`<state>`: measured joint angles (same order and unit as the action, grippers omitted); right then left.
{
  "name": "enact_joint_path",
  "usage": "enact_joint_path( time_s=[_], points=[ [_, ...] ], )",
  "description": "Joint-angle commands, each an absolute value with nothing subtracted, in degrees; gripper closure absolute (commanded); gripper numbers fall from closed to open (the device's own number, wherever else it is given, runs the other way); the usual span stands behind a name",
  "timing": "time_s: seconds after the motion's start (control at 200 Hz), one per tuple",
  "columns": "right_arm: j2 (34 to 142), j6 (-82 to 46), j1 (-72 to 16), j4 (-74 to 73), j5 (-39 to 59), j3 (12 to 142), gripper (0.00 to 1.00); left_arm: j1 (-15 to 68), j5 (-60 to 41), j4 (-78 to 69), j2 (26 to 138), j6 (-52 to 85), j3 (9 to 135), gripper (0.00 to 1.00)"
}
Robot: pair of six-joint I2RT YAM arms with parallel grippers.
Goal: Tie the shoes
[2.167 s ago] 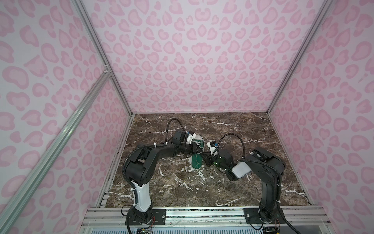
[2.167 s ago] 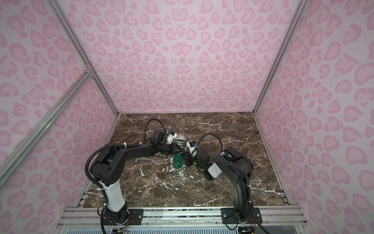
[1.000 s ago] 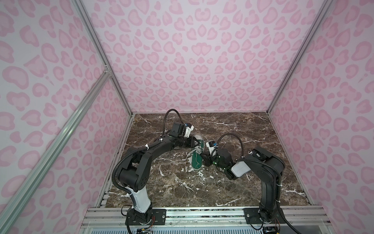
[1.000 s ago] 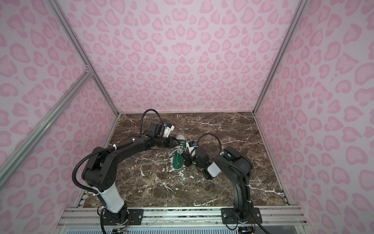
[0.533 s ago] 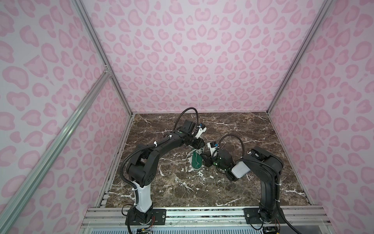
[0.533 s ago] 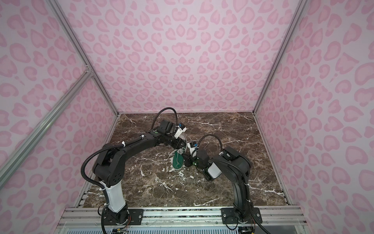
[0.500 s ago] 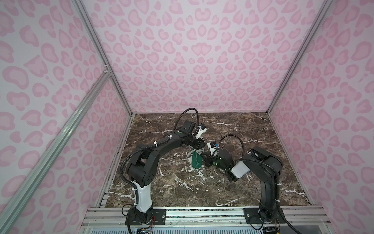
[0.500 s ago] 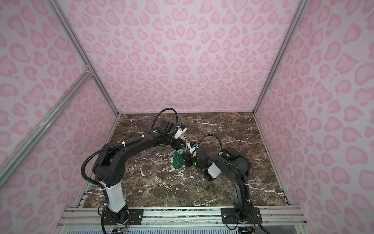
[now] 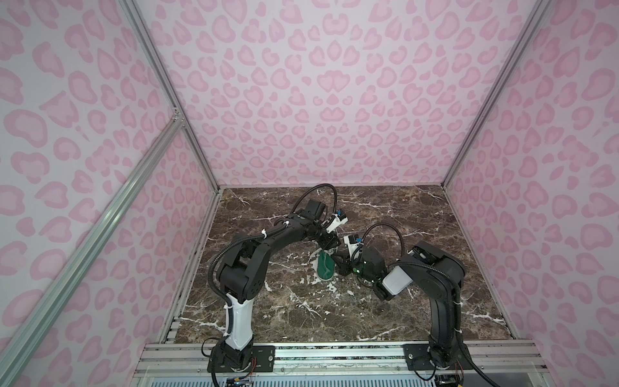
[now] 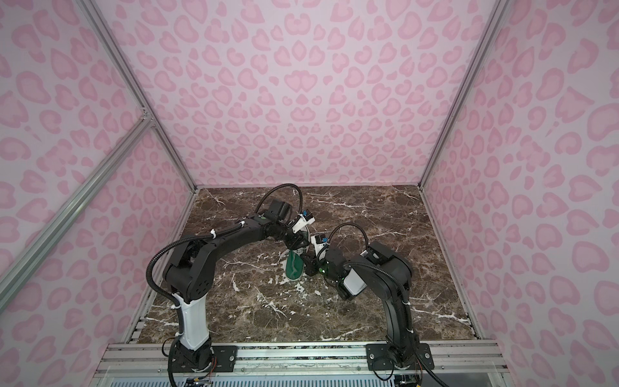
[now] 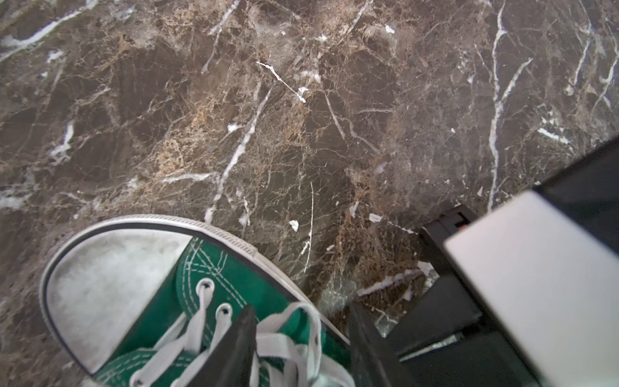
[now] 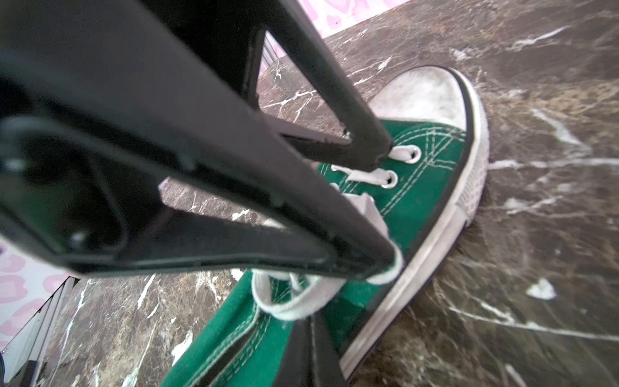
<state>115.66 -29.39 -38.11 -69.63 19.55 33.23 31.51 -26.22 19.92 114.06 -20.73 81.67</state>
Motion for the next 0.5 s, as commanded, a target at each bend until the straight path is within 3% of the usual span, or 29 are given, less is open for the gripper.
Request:
enact_joint_path(
  time_s=[0.0, 0.495],
  points=[
    [116.28, -29.73, -38.18, -71.17, 20.04, 33.22, 1.0, 31.46, -28.46, 21.78, 115.23, -23.3, 83.41, 0.52],
    [116.81, -30.4, -38.27, -72.44, 20.13, 32.97, 1.0, 31.64, -26.0, 22.23, 117.48, -25.57, 83.41, 0.53]
  ],
)
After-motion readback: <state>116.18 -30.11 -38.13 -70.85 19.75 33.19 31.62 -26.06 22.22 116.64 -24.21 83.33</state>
